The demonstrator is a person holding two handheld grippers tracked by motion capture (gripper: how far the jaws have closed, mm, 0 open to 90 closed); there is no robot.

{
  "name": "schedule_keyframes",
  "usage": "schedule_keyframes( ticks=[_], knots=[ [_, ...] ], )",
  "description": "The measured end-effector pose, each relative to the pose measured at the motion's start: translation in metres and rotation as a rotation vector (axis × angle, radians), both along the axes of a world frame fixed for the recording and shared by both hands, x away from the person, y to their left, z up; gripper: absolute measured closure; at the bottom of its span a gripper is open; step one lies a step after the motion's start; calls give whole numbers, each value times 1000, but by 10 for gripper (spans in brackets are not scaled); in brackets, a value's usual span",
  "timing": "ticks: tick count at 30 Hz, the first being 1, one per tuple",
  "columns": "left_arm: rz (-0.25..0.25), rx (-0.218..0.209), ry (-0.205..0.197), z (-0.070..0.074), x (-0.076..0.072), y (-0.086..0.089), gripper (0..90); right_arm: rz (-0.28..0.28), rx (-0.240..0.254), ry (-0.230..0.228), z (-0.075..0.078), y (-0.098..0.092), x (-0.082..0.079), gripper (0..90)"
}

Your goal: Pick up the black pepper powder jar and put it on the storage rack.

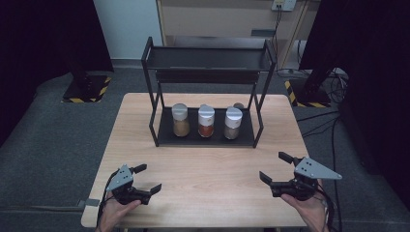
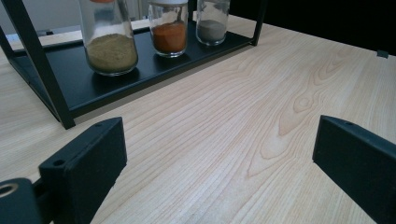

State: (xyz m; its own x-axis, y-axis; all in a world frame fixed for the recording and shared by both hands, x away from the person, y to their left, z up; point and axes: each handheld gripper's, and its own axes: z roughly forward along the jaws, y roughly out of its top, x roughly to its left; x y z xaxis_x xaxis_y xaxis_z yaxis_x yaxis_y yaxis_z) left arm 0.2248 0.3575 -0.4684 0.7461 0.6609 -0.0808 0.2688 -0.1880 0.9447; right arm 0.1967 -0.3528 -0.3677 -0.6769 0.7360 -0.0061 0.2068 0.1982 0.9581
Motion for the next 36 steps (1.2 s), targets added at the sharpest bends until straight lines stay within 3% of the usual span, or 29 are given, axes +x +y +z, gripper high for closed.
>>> schedule_keyframes(
  ticks=[7, 21, 26, 32, 36],
  knots=[
    [2, 0, 0, 0, 0, 0, 22, -26, -17, 6, -17, -7, -7, 64],
    [-2, 0, -4, 0, 0, 0, 22, -61, -12, 65, -46, -15, -5, 67],
    [-7, -1, -4, 0, 1, 0, 22, -54, -12, 77, -52, -16, -3, 67],
    [-9, -6, -3, -1, 1, 0, 22, -50, -42, 45, -54, -11, -5, 73],
    [-10, -6, -3, -1, 1, 0, 22, -44, -38, 53, -55, -12, -4, 72]
  ],
)
